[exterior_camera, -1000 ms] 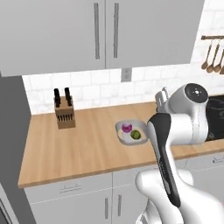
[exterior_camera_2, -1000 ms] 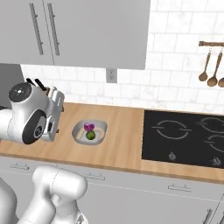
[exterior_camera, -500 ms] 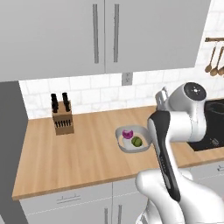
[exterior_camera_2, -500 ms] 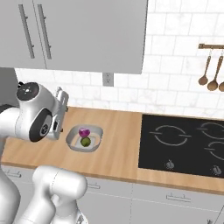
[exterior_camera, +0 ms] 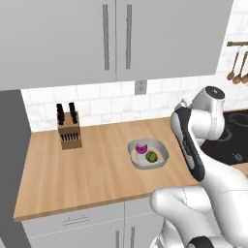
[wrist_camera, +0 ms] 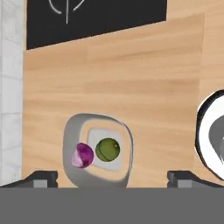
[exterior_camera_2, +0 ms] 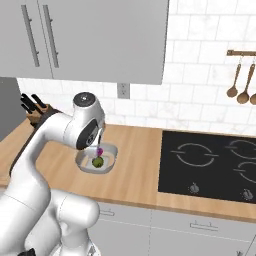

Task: Take the meat container that has the fish and place it on the second highest rack of the freezer. Then take the vegetable container that has the onion and lime and place it on the highest rack of the freezer.

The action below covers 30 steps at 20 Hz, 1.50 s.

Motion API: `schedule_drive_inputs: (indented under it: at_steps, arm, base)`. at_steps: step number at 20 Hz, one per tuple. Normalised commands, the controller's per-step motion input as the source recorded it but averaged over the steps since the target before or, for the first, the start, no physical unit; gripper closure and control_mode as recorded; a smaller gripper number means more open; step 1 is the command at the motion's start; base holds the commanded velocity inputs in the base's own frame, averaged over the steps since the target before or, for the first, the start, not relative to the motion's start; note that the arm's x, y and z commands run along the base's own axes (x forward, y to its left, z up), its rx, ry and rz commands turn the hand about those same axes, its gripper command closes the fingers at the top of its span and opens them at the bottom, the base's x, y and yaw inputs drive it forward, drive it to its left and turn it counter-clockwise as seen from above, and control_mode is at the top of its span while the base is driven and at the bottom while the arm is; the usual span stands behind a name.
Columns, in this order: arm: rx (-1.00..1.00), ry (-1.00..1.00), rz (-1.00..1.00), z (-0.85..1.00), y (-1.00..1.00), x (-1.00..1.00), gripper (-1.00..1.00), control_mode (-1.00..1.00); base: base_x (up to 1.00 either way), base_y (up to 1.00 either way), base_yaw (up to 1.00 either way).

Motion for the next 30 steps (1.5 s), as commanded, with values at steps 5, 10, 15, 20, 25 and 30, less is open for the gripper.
schedule_drive_inputs:
  at_steps: [5, 10, 15, 20, 25, 30]
  arm:
    - [-0.04, 0.2, 0.45, -0.72, -0.44, 0.5, -1.0, -1.0]
    - [-0.13, 0.16, 0.62, -0.69, -0.17, 0.28, -1.0, -1.0]
    - [-0.17, -0.02, 0.62, -0.57, -0.01, -0.1, -1.0, -1.0]
    - [-0.1, -0.18, 0.4, -0.29, 0.01, -0.26, -1.0, -1.0]
    - [-0.07, -0.32, 0.25, -0.16, 0.14, 0.03, -1.0, -1.0]
    - [0.0, 0.02, 0.26, -0.02, 0.05, 0.73, -1.0, -1.0]
  base:
    - [0.0, 0.0, 0.0]
    - [0.0, 0.0, 0.0]
    - [0.0, 0.0, 0.0]
    - [0.0, 0.0, 0.0]
    - [0.0, 0.0, 0.0]
    - [0.0, 0.0, 0.0]
